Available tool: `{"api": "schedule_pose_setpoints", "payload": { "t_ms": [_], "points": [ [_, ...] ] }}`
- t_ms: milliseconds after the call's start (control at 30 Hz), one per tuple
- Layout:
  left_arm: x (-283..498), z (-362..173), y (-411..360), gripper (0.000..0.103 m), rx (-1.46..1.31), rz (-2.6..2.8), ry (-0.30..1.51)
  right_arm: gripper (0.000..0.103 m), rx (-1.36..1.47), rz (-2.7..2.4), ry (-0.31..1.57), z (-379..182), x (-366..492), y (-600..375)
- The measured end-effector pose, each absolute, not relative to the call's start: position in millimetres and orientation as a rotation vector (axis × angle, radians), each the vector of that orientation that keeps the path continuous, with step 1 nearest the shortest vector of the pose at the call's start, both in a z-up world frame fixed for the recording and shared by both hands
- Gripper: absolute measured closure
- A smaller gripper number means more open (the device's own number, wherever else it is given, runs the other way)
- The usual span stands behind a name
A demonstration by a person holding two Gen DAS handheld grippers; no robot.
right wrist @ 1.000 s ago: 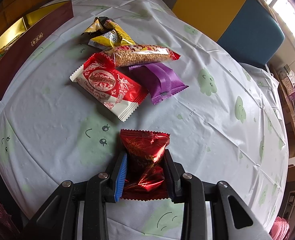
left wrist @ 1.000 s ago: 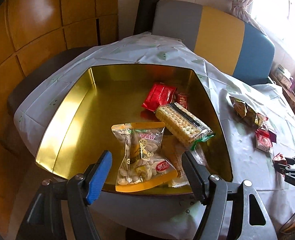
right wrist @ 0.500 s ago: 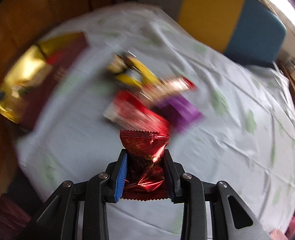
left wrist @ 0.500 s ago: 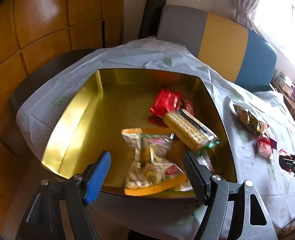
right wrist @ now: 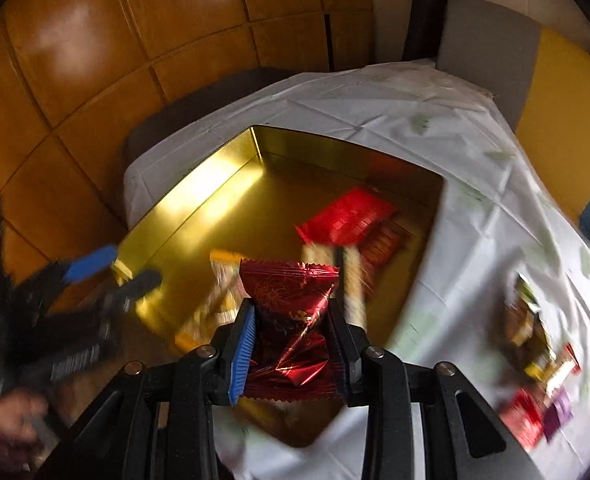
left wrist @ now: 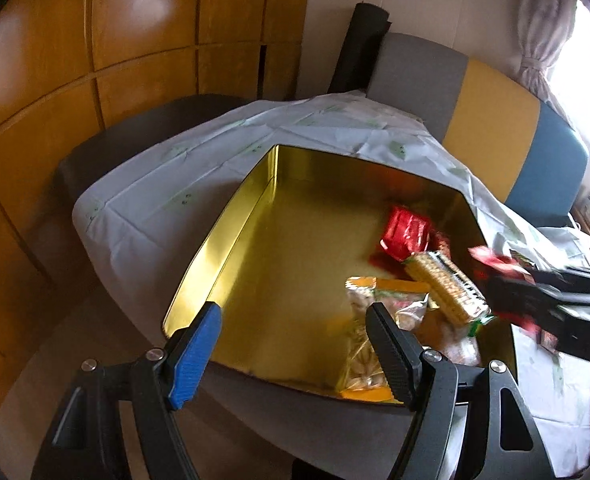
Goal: Organize snacks
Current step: 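Carry the red foil candy over the gold tin with the right tool and release it, then grasp the chipmunk-printed cereal bar with the left tool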
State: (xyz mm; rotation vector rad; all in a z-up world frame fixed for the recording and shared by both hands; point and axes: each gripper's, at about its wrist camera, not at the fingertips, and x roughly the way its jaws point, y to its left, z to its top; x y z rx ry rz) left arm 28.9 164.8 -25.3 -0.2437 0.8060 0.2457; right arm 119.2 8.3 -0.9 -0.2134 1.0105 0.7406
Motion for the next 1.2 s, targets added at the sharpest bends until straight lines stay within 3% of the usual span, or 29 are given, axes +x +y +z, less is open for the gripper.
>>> {"api": "schedule_pose_setpoints", "payload": {
  "t_ms": [267,1200],
  "points": [
    [29,-29,167,0.028,-0.243,0.231,0.81,0.059,-0.178,0.754,1.057,-26,131,28],
    [26,-13,97,0.028,-0.095,0.076,0.807,0.059,-0.086,0.426,0.985,-11,108,-178]
  ]
}}
